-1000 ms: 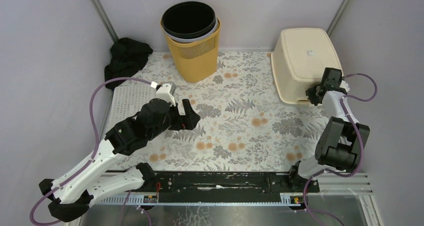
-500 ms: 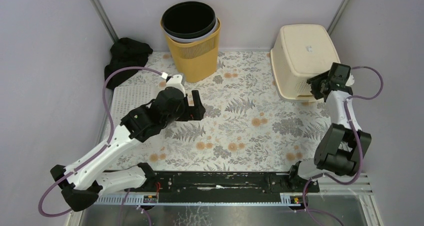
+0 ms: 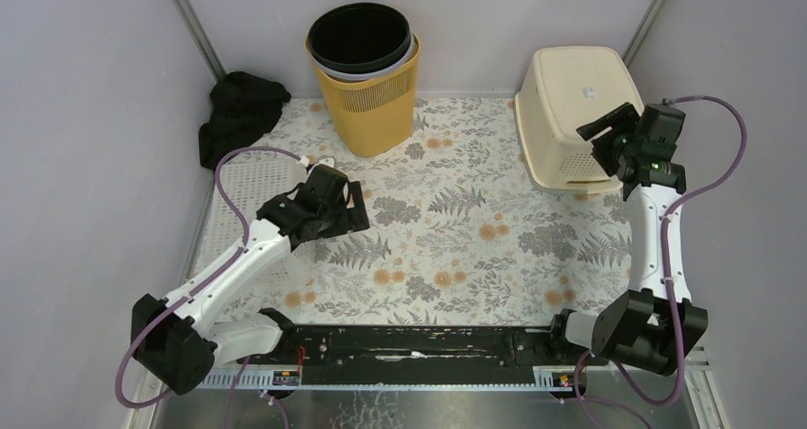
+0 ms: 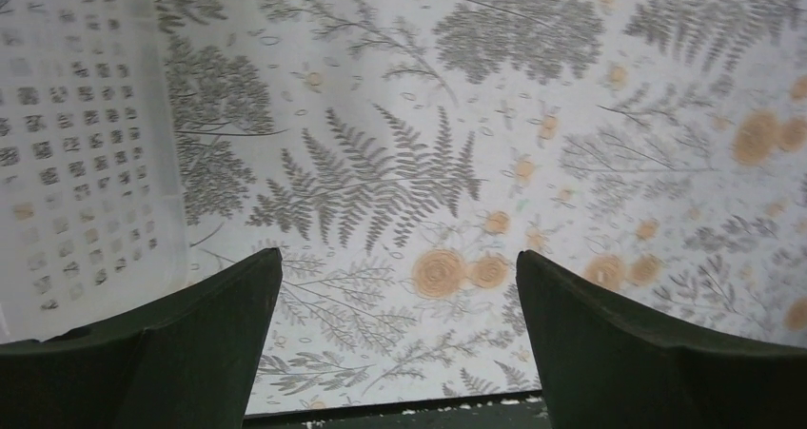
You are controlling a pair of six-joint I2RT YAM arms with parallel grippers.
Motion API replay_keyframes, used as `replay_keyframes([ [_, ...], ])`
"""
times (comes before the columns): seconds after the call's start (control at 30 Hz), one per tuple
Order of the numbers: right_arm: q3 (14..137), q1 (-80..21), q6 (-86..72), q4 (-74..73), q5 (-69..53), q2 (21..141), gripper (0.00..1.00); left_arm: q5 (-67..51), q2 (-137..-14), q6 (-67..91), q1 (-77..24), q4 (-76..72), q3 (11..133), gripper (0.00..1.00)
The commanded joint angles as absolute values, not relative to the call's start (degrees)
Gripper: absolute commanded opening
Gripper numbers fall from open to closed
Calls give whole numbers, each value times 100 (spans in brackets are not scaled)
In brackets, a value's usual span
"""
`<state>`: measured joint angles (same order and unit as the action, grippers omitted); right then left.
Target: Turn the large container upside down
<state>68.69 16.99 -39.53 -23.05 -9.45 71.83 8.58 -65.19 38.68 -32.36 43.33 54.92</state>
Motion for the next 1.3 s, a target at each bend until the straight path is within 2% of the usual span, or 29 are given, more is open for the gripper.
replay_keyframes([
  [0.0,7329,1402,-3803,-2378,-1526,7109,70,1084,-6701,3894,-2817,3955,5220,100],
  [0.1,7451,1107,-3821,-2374,-1635,7080,69,1160,-6916,3860,-2565,3840,5107,96],
  [0.27,7713,827,-3821,-2388,-1968,7182,68,1039,-7230,3753,-2110,3338,4827,79],
  [0.37,7832,787,-3780,-2447,-2121,7194,68,826,-7433,3688,-1697,3075,4664,76],
  [0.97,7884,251,-3777,-2355,-2479,7181,69,256,-8346,3903,192,2735,4800,78],
  [1.27,7789,-27,-3791,-2228,-2438,7238,69,156,-8668,3680,461,2747,5175,78],
])
